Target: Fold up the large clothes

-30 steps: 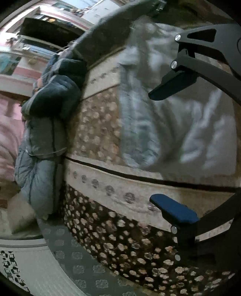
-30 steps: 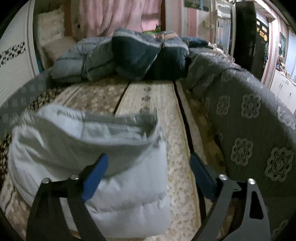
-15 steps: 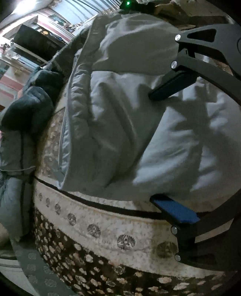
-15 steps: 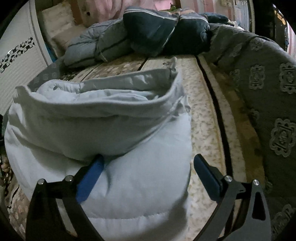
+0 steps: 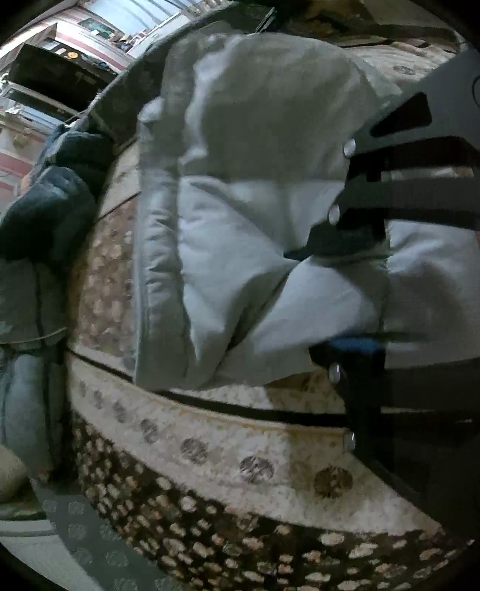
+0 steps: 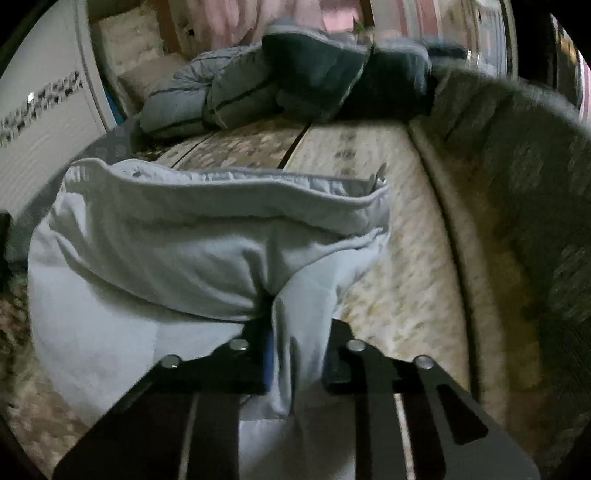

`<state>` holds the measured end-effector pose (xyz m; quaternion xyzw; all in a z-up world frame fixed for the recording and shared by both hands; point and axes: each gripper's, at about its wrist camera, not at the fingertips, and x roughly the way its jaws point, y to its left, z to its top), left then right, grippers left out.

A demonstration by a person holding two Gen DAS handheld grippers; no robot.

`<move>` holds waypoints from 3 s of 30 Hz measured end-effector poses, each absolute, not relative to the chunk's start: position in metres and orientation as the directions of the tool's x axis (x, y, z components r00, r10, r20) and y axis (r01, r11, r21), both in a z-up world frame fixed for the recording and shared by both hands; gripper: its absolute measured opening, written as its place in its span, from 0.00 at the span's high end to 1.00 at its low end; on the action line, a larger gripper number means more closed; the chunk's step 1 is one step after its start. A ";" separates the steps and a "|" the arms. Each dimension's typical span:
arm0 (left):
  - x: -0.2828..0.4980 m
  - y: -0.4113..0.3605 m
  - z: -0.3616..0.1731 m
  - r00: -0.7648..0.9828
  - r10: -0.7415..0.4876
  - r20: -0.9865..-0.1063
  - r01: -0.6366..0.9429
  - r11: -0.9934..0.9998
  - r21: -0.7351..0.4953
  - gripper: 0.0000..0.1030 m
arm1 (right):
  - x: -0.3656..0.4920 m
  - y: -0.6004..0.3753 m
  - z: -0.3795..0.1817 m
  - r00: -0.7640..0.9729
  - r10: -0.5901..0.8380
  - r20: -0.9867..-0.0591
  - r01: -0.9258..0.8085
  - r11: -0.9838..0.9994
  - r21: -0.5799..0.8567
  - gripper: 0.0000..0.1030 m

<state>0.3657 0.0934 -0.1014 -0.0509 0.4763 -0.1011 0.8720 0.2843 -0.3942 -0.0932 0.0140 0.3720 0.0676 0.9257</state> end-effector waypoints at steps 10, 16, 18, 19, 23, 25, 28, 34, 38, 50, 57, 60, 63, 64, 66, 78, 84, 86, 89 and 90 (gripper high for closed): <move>0.475 0.105 -0.087 0.493 -0.111 -0.863 0.007 0.992 -0.124 0.74 | 0.403 -0.381 -0.052 0.716 -0.046 -0.696 0.039 0.999 -0.026 0.88; 0.488 0.121 -0.130 0.398 -0.178 -0.900 -0.055 0.975 -0.217 0.70 | 0.441 -0.380 -0.122 0.535 -0.059 -0.843 0.040 0.998 -0.044 0.86; 0.481 0.124 -0.132 0.393 -0.169 -0.904 -0.056 0.977 -0.207 0.67 | 0.435 -0.385 -0.123 0.527 -0.033 -0.849 0.050 0.999 -0.008 0.82; 0.478 0.123 -0.131 0.397 -0.164 -0.903 -0.057 0.978 -0.203 0.65 | 0.435 -0.388 -0.122 0.525 -0.027 -0.851 0.057 0.998 0.003 0.80; 0.461 0.116 -0.108 0.436 -0.072 -0.897 -0.061 0.992 -0.109 0.53 | 0.423 -0.403 -0.101 0.520 -0.017 -0.854 0.076 0.997 0.026 0.51; 0.450 0.113 -0.084 0.484 -0.020 -0.875 -0.044 0.998 -0.047 0.47 | 0.402 -0.405 -0.085 0.540 0.020 -0.841 0.052 0.997 0.057 0.33; 0.434 0.112 -0.047 0.560 0.039 -0.827 -0.037 0.999 0.022 0.20 | 0.377 -0.408 -0.058 0.587 0.041 -0.809 0.042 0.996 0.081 0.22; 0.428 0.061 -0.026 0.550 -0.054 -0.834 0.030 0.999 -0.044 0.14 | 0.369 -0.360 -0.030 0.648 0.098 -0.755 -0.013 0.993 0.117 0.18; 0.435 0.007 -0.034 0.516 -0.167 -0.840 0.091 0.986 -0.141 0.16 | 0.391 -0.301 -0.036 0.629 0.165 -0.760 -0.087 0.986 0.142 0.18; 0.521 -0.059 -0.118 0.205 -0.095 -0.974 0.125 0.990 -0.070 0.45 | 0.481 -0.263 -0.136 0.326 0.143 -0.935 -0.075 0.989 0.125 1.00; 0.544 -0.062 -0.148 0.101 -0.062 -0.993 0.124 0.991 -0.049 0.45 | 0.491 -0.259 -0.161 0.289 0.126 -0.949 -0.088 0.991 0.104 1.00; 0.551 -0.061 -0.160 0.098 -0.068 -0.993 0.115 0.992 -0.056 0.45 | 0.492 -0.258 -0.168 0.294 0.125 -0.948 -0.085 0.991 0.105 1.00; 0.555 -0.061 -0.165 0.080 -0.064 -0.995 0.127 0.990 -0.053 0.45 | 0.495 -0.255 -0.175 0.293 0.114 -0.949 -0.092 0.992 0.091 1.00; 0.558 -0.061 -0.167 0.069 -0.067 -0.995 0.123 0.991 -0.059 0.45 | 0.497 -0.255 -0.177 0.289 0.114 -0.950 -0.092 0.992 0.091 1.00; 0.563 -0.059 -0.172 0.046 -0.075 -0.996 0.114 0.991 -0.069 0.45 | 0.500 -0.255 -0.181 0.285 0.112 -0.952 -0.088 0.992 0.091 1.00; 0.499 -0.029 -0.091 0.300 -0.067 -0.951 0.092 0.995 -0.041 0.50 | 0.428 -0.309 -0.075 0.548 0.219 -0.807 -0.097 0.975 0.199 0.96; 0.403 0.037 -0.039 0.530 0.032 -0.847 0.033 0.998 0.059 0.30 | 0.350 -0.360 -0.048 0.636 0.104 -0.764 -0.011 0.992 0.126 0.53; 0.381 0.054 -0.042 0.554 0.035 -0.832 0.002 0.999 0.044 0.30 | 0.338 -0.372 -0.058 0.637 0.089 -0.766 0.017 0.991 0.129 0.53; 0.362 0.071 -0.062 0.547 0.060 -0.835 -0.049 0.998 0.039 0.39 | 0.327 -0.383 -0.081 0.631 0.090 -0.771 0.055 0.986 0.159 0.56; 0.357 0.077 -0.070 0.539 0.066 -0.840 -0.067 0.997 0.036 0.42 | 0.323 -0.382 -0.086 0.638 0.082 -0.766 0.056 0.987 0.152 0.57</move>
